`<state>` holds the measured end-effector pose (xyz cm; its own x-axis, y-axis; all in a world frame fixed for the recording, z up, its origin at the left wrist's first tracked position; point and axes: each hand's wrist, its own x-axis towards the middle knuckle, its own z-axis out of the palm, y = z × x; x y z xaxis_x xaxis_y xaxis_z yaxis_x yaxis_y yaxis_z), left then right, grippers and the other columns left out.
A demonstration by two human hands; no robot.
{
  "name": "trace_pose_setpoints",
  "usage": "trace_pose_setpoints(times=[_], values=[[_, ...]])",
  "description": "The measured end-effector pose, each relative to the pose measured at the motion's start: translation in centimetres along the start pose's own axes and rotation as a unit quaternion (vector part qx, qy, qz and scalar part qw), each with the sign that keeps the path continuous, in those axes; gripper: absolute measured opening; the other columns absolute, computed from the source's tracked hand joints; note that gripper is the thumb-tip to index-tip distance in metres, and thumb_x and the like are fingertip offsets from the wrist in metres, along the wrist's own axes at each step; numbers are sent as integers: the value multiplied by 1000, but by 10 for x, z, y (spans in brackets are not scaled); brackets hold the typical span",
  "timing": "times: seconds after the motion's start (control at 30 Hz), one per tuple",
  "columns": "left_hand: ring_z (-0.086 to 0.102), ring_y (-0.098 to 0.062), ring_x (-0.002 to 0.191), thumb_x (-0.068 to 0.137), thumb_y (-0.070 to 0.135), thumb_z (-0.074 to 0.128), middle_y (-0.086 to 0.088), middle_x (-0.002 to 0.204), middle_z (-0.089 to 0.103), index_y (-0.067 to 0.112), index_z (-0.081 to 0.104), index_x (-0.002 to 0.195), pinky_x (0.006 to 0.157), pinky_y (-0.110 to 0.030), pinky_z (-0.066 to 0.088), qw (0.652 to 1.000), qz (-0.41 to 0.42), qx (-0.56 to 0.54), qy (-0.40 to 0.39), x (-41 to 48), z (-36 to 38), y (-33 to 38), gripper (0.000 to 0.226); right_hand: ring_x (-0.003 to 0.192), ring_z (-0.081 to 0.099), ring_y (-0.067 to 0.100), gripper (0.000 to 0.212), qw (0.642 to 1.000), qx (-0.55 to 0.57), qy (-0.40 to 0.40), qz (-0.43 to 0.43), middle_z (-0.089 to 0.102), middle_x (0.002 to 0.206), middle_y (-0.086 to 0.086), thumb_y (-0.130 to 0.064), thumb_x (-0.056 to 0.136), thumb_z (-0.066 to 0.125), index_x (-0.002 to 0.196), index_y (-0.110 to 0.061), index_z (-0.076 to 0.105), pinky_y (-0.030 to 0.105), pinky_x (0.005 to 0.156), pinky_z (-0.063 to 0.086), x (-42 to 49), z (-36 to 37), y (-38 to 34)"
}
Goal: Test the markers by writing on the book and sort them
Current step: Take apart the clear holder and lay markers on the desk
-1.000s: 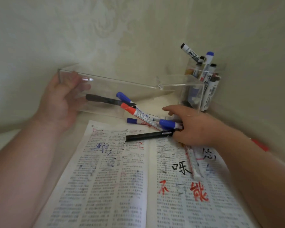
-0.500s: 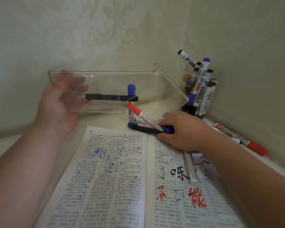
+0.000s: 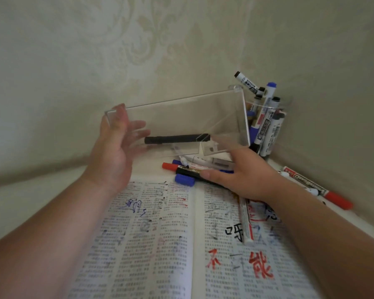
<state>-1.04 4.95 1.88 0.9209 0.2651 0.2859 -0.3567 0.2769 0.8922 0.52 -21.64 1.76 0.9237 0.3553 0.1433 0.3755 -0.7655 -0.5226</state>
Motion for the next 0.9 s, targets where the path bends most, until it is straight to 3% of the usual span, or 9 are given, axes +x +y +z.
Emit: trace_pose_setpoints(times=[0.1,0.17,0.23,0.3,0.47,0.6,0.67,0.77,0.9], values=[[69,-24,103,59,83,70,-6,109,68,39,54,124,94,-49,53,999,37,38,-4,-1,0,1,80,135,46,6,102,995,95,37,-7,53,146,-16,-95,62,51,147,-41,44,36,115,39,-1,3,-1],[69,-24,101,61,83,69,-6,110,68,42,55,123,92,-47,53,998,47,48,-10,-2,1,2,76,127,48,-1,95,991,126,41,-10,56,140,-19,-90,69,50,148,-37,48,29,110,38,-2,4,-4],[69,-23,100,60,82,71,-5,110,67,44,57,122,87,-45,52,997,51,54,-11,-1,3,4,74,102,51,-14,88,990,134,48,-19,59,113,-32,-84,76,53,147,-32,50,20,96,38,-4,2,-7],[68,-23,101,58,82,73,-6,112,68,43,56,126,87,-46,53,997,54,52,-4,-1,2,7,80,97,51,-15,88,990,135,49,-13,54,100,-37,-74,73,56,150,-30,47,20,97,38,-5,-3,-8],[68,-24,107,53,85,73,-7,117,67,40,52,131,86,-41,57,995,82,57,12,-2,5,9,92,138,41,9,119,968,249,-20,27,54,143,-25,-72,65,80,160,-35,19,33,117,33,-8,-5,-9],[69,-26,109,57,83,73,-7,116,66,43,53,128,90,-52,57,995,74,63,0,-3,11,5,84,135,54,11,120,937,349,2,18,64,138,-13,-62,64,86,160,-35,19,43,118,36,-2,-1,-9],[69,-27,108,58,82,72,-7,115,66,43,53,127,91,-56,56,996,70,50,4,-2,11,6,82,130,59,16,120,900,436,18,-5,70,131,0,-52,62,92,158,-33,22,48,114,41,0,-1,-8],[69,-26,107,63,79,70,-6,114,66,43,53,126,88,-53,58,997,57,37,20,-1,9,8,75,125,64,28,98,839,541,50,-32,70,126,15,-29,67,88,144,-40,30,51,109,46,-4,-5,-8],[69,-26,103,70,75,69,-9,113,67,37,53,131,76,-41,60,998,35,12,48,1,4,9,74,111,72,24,69,803,555,218,6,75,117,11,-14,88,75,147,-11,39,39,97,56,1,-8,-12]])
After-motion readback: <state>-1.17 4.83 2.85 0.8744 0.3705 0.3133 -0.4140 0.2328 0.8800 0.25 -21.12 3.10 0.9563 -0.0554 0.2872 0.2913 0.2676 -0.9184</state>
